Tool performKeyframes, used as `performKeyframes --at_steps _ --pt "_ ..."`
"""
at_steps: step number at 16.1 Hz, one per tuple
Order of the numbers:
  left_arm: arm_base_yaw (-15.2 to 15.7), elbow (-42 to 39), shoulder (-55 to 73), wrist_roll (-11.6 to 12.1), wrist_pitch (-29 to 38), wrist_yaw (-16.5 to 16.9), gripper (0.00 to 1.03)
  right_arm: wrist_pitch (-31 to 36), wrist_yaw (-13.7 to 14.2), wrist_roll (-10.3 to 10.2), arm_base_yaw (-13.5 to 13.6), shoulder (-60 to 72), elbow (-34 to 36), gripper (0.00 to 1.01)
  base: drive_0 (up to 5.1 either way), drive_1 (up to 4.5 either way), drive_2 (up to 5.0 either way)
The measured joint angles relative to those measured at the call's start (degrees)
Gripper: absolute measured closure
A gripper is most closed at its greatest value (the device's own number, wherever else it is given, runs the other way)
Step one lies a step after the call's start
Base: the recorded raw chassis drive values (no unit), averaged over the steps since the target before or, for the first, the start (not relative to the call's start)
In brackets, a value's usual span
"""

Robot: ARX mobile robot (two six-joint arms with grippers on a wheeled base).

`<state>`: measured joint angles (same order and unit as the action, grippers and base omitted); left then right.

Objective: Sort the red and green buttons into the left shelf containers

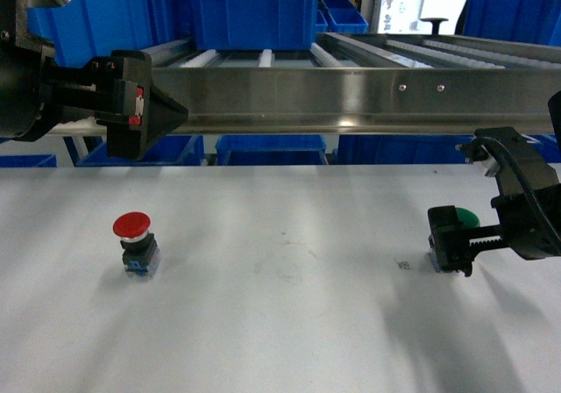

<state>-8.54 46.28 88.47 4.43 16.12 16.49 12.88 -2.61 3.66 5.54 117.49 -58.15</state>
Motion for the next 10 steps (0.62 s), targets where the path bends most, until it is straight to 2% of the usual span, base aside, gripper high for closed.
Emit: performKeyframes --at_steps 4,6,10 --pt "0.0 0.0 0.0 0.0 0.0 0.02 0.05 0.46 -0.26 0.15 0.94 1.44 -0.72 0.03 0.0 0.0 0.0" --pt "0.0 0.0 0.0 0.0 0.0 0.02 0.05 0.83 -0.28 -0.61 2.01 1.7 -0.72 0.04 0.0 0.0 0.0" --pt "0.0 0.0 0.0 0.0 0.0 0.02 0.05 1.42 0.85 -1.03 2.71 3.37 -0.7 0.5 0.0 0.0 0.0"
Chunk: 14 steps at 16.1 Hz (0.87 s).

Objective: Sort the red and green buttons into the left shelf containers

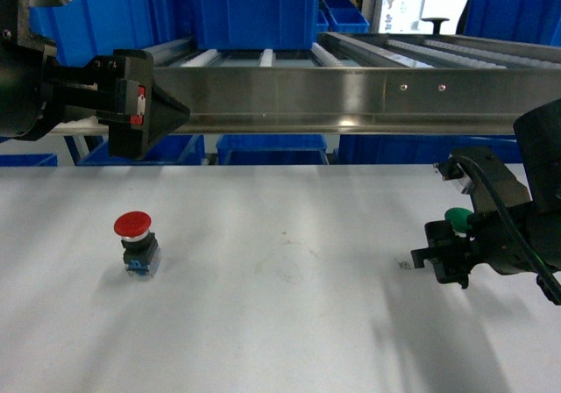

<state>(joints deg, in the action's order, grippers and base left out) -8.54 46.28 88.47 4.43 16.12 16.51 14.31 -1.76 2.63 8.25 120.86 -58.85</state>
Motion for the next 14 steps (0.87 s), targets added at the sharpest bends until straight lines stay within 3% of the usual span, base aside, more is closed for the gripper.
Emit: performKeyframes --at_steps 2,8,9,10,11,14 --pt "0.0 0.0 0.0 -0.02 0.0 0.0 0.05 1.05 0.42 0.46 -0.04 0.31 0.0 0.73 0.0 0.0 0.0" --pt "0.0 0.0 0.0 0.0 0.0 0.0 0.05 4.55 -0.04 1.09 0.33 0.66 0.5 0.76 0.0 0.0 0.0" --pt "0.0 0.0 0.0 0.0 0.0 0.0 0.05 12.13 -2.8 -0.11 1.66 -8.94 7.98 0.76 0.0 0.0 0.0" --pt "0.0 0.0 0.0 0.0 0.0 0.0 0.05 19.34 -5.07 0.92 1.62 -26.27 18.1 0.76 0.0 0.0 0.0" --pt "0.04 0.0 0.0 0.0 0.0 0.0 0.05 17.11 -8.48 1.4 -3.89 -39.12 27.61 0.76 0.0 0.0 0.0" --pt "-0.07 0.0 0.0 -0.02 -0.02 0.02 0.05 17.11 -9.31 1.4 -5.46 -42.29 29.18 0.76 0.0 0.0 0.0"
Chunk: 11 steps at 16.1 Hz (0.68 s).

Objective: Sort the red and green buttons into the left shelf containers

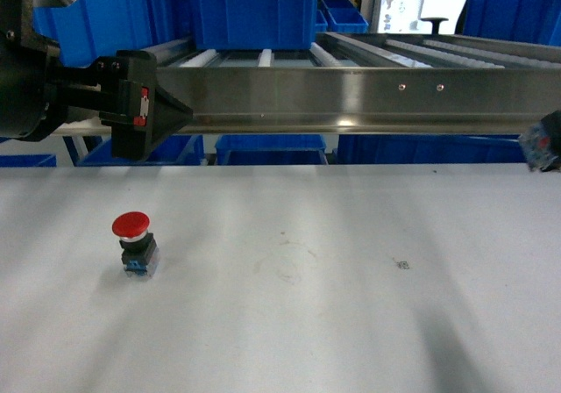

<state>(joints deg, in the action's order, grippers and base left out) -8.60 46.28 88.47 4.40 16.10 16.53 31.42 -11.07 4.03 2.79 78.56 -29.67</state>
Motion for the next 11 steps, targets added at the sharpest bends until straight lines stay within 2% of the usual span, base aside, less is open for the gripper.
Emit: performKeyframes --at_steps 6,9,11 --pt "-0.04 0.0 0.0 0.0 0.02 -0.02 0.05 -1.27 -1.22 -0.04 -3.02 -8.04 3.58 0.76 0.0 0.0 0.0" --pt "0.11 0.0 0.0 0.02 0.02 -0.02 0.05 -4.13 -1.68 0.76 -2.8 -17.46 9.55 0.76 0.0 0.0 0.0" --pt "0.11 0.0 0.0 0.0 0.0 -0.04 0.05 -4.04 -1.62 0.98 -2.84 -17.53 9.51 0.76 0.0 0.0 0.0"
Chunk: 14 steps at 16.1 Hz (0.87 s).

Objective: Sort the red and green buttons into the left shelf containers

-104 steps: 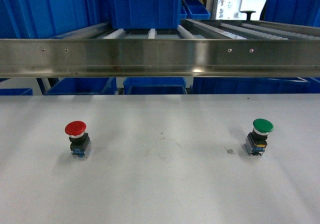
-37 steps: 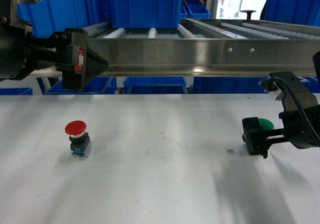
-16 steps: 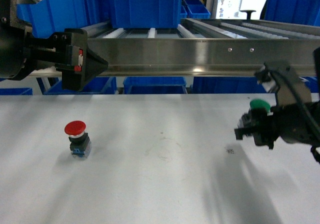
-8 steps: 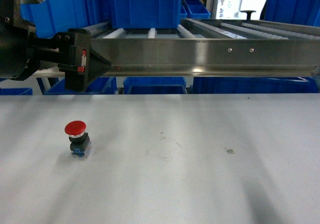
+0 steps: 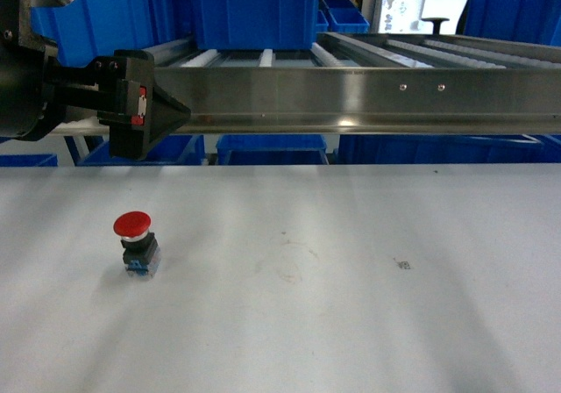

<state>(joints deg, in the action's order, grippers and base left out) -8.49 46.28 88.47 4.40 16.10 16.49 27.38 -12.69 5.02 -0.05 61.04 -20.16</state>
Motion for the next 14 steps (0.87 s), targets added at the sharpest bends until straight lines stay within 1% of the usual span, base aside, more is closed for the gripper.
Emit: performKeyframes --at_steps 2,3,4,5,6,7,8,9,10,11,13,14 --pt "0.13 0.02 0.2 -0.11 -0.02 -0.44 0.05 0.09 0.0 0.0 0.0 -0.02 0.0 0.76 0.0 0.0 0.0" --pt "0.24 0.5 1.25 -0.09 -0.66 -2.34 0.05 0.09 0.0 0.0 0.0 -0.02 -0.02 0.76 0.0 0.0 0.0" --pt "0.46 2.32 3.48 -0.09 -3.19 -3.48 0.05 0.09 0.0 0.0 0.0 -0.02 0.0 0.77 0.0 0.0 0.0" --pt "0.46 4.04 6.03 -0.04 -5.05 -5.81 0.05 0.09 0.0 0.0 0.0 -0.02 -0.02 0.77 0.0 0.0 0.0" --pt "0.46 5.95 8.11 -0.09 -7.65 -6.27 0.05 0.09 0.0 0.02 0.0 -0.02 0.0 0.77 0.0 0.0 0.0" --pt "0.46 9.51 11.8 -0.28 -9.6 -7.65 0.05 0.09 0.0 0.0 0.0 -0.02 -0.02 0.77 0.0 0.0 0.0" --pt "0.48 13.03 14.82 -1.05 -11.89 -9.46 0.05 0.09 0.0 0.0 0.0 -0.02 -0.02 0.77 0.0 0.0 0.0" --pt "0.46 15.21 16.61 -1.9 -15.1 -10.23 0.05 0.09 0.0 0.0 0.0 -0.02 0.0 0.77 0.0 0.0 0.0" --pt "0.44 16.52 18.49 -2.56 -15.82 -10.51 0.05 0.09 0.0 0.0 0.0 -0.02 -0.02 0.77 0.0 0.0 0.0" --pt "0.26 18.01 20.5 -3.54 -17.99 -11.65 0.05 0.09 0.0 0.02 0.0 -0.02 -0.02 0.77 0.0 0.0 0.0" --pt "-0.59 19.19 22.21 -4.92 -19.08 -13.79 0.05 0.09 0.0 0.0 0.0 -0.02 -0.02 0.77 0.0 0.0 0.0" --pt "-0.94 19.63 22.47 -5.6 -19.58 -14.08 0.05 0.09 0.0 0.0 0.0 -0.02 -0.02 0.77 0.0 0.0 0.0"
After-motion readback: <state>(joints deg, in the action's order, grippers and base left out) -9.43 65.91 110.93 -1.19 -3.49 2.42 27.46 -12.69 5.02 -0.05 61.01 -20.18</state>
